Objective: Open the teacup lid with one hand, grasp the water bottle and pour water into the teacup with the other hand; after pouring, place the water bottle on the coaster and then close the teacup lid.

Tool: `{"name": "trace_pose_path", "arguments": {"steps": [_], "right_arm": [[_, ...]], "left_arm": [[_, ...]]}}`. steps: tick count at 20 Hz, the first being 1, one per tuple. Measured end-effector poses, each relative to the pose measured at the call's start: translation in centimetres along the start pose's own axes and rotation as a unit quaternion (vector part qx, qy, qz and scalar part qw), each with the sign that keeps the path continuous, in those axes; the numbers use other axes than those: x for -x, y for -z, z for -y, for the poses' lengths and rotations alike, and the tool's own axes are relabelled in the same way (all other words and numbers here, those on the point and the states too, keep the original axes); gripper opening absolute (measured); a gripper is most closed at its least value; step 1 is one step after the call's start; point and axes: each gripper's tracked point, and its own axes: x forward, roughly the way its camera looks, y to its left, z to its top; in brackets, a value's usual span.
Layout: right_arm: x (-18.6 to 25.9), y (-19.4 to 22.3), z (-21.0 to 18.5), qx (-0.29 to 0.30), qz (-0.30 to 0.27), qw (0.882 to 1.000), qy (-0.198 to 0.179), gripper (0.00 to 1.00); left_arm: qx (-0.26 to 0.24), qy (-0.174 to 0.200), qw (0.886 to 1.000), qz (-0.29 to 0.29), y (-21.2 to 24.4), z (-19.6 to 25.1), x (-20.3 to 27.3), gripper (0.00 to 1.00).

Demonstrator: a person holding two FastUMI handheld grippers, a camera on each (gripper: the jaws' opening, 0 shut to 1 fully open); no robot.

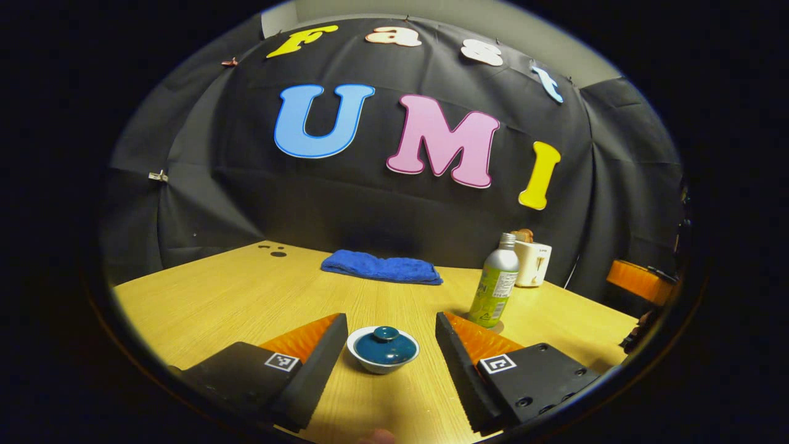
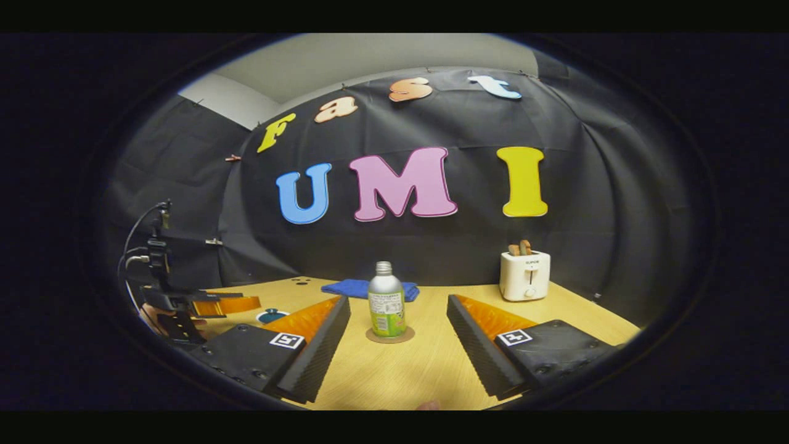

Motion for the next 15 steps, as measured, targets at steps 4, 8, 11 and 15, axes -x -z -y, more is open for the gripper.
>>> {"name": "trace_pose_path", "arguments": {"steps": [4, 8, 11, 15], "right_arm": [[0.3, -0.3, -0.4, -0.001, -0.001, 1.0, -0.001, 0.98], [0.4, -0.2, -0.9, 0.005, -0.002, 1.0, -0.004, 0.97], [0.3, 0.0, -0.9, 0.005, -0.005, 1.0, -0.006, 0.91], [0.1, 0.3, -1.5, 0.002, -0.01, 1.0, -0.014, 0.9]], "left_arm": [[-0.004, 0.017, 1.0, 0.007, -0.4, 1.1, 0.8, 0.91], [-0.003, 0.021, 1.0, 0.002, 0.1, 1.4, 0.8, 0.91], [-0.007, 0.022, 1.0, 0.004, 0.0, 1.5, 0.9, 0.91], [0.003, 0.027, 1.0, -0.005, 0.7, 1.5, 0.6, 0.91]]}}
